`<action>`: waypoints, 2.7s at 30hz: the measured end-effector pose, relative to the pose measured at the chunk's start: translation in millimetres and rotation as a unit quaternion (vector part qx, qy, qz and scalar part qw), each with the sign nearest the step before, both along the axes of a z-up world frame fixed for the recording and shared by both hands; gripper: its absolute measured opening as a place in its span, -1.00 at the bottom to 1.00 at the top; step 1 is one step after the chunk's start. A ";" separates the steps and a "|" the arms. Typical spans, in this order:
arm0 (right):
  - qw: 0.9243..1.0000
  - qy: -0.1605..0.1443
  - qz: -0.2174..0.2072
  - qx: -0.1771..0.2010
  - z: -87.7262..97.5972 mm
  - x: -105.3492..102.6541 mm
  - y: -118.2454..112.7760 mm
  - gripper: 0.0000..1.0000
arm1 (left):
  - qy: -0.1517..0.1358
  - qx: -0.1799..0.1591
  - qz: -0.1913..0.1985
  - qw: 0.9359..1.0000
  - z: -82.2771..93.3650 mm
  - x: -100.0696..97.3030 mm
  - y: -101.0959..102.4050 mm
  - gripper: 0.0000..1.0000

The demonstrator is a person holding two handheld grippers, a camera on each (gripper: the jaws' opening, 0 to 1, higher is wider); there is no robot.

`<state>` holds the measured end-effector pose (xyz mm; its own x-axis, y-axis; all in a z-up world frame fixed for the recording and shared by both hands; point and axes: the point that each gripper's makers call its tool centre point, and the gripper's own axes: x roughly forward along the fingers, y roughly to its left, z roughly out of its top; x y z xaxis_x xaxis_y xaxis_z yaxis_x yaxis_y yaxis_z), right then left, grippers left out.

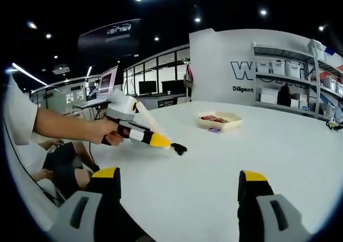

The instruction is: Place the target food into the container with the food tongs after gripping and lifting it, then release it inside without dropping or visibly crushing the food.

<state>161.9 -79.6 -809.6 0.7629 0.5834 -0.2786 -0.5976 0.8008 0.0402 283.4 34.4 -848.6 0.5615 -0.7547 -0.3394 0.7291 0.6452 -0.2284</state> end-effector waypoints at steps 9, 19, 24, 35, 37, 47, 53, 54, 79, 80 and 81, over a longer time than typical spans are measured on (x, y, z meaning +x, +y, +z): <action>1.000 0.004 0.003 0.000 -3.4 4.3 0.1 0.77 | -0.063 0.055 -0.106 0.991 -0.1 14.4 -16.5 -0.46; 1.000 0.011 -0.005 -0.003 -6.2 14.1 -9.7 0.76 | -0.052 0.069 -0.153 0.984 -10.2 27.1 -21.2 -0.43; 1.000 0.014 -0.003 -0.007 -9.0 17.8 -9.6 0.76 | -0.048 0.071 -0.162 0.983 -11.0 25.6 -24.8 -0.43; 1.000 0.017 -0.001 -0.007 -10.3 20.1 -10.3 0.75 | -0.064 0.086 -0.179 0.978 -10.9 24.2 -32.3 -0.40; 1.000 0.018 0.000 -0.008 -10.7 19.9 -10.6 0.75 | -0.075 0.091 -0.188 0.975 -10.1 23.2 -34.5 -0.41; 1.000 0.020 -0.006 -0.006 -13.1 18.8 -16.3 0.75 | -0.058 0.094 -0.196 0.974 -11.1 20.4 -41.9 -0.39; 1.000 0.022 -0.005 -0.009 -15.1 18.2 -16.9 0.74 | -0.035 0.091 -0.192 0.977 -13.5 18.6 -43.2 -0.40; 1.000 0.022 -0.005 -0.011 -15.5 17.9 -17.0 0.74 | -0.027 0.086 -0.191 0.978 -15.1 18.2 -43.9 -0.40; 1.000 0.021 -0.006 -0.017 -15.2 19.0 -20.1 0.72 | -0.022 0.070 -0.191 0.979 -15.1 17.4 -51.4 -0.59; 1.000 0.020 -0.002 -0.018 -15.4 20.9 -17.7 0.73 | -0.025 0.068 -0.193 0.978 -15.3 15.8 -51.9 -0.56; 1.000 0.019 0.003 -0.018 -15.3 24.3 -14.9 0.73 | -0.030 0.067 -0.190 0.979 -15.1 16.0 -51.9 -0.56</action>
